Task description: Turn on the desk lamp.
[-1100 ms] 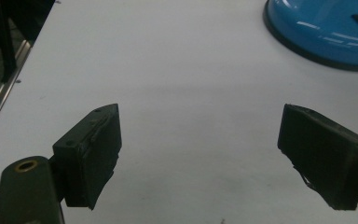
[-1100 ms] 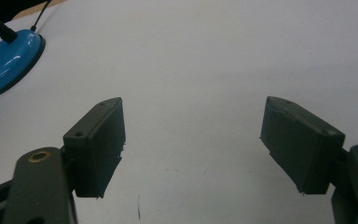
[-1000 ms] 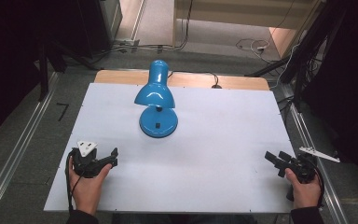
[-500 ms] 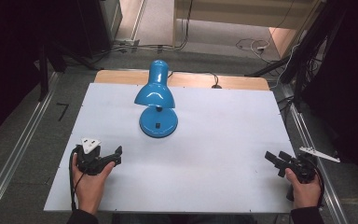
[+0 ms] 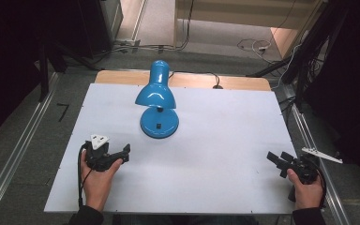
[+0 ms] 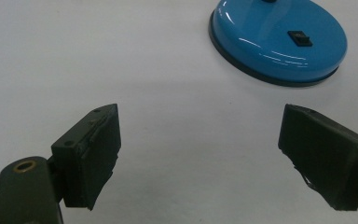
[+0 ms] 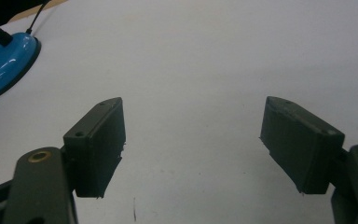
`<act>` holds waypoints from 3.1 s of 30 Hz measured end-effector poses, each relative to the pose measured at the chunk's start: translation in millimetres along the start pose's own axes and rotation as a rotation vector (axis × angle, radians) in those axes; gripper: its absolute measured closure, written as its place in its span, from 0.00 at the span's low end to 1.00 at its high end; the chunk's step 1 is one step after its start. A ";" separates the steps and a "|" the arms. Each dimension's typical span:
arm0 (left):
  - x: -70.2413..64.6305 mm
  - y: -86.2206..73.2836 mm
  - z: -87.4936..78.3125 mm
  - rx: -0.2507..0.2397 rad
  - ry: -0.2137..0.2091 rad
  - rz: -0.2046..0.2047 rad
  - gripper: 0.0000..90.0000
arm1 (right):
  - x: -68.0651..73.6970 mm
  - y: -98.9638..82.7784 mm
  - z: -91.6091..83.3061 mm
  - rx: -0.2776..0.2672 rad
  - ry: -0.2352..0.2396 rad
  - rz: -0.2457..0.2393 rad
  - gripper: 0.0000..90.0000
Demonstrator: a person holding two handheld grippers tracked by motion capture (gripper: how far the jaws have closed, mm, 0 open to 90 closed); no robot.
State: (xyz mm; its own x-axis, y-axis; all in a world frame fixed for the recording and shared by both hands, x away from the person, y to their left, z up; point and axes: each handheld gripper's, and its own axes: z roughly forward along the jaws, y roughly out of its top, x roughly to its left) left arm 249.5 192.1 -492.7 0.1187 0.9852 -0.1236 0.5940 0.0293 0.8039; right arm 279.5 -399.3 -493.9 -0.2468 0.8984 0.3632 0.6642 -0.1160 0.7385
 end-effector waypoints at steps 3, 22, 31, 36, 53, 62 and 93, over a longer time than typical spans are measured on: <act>-3.0 1.8 2.5 0.000 -0.005 -0.001 0.16 | 0.0 0.1 -0.2 -0.001 0.001 0.004 0.23; -18.9 13.6 18.7 0.006 -0.049 -0.011 0.16 | 0.2 0.1 0.6 0.002 0.002 -0.001 0.23; -31.6 20.6 26.1 -0.001 -0.077 -0.006 0.16 | 0.3 0.0 0.6 0.003 -0.001 -0.002 0.23; -37.2 23.7 30.0 -0.002 -0.089 -0.005 0.17 | 0.6 0.0 0.3 0.000 -0.003 -0.003 0.23; -44.8 32.5 40.9 -0.007 -0.101 -0.017 0.17 | 0.9 0.2 0.6 -0.001 -0.006 -0.005 0.23; -50.5 37.5 46.3 -0.008 -0.113 -0.022 0.17 | 0.6 0.4 0.4 -0.002 -0.004 -0.005 0.23; -62.9 56.4 69.3 0.003 -0.116 -0.011 0.22 | 1.3 1.2 1.2 -0.002 0.005 -0.004 0.23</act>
State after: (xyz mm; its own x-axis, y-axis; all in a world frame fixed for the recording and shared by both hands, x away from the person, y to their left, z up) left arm 330.6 120.1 -479.9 0.2038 0.9586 -0.1989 0.5984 0.0389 0.8002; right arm 280.9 -397.8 -493.3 -0.2530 0.8969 0.3626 0.6617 -0.1130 0.7412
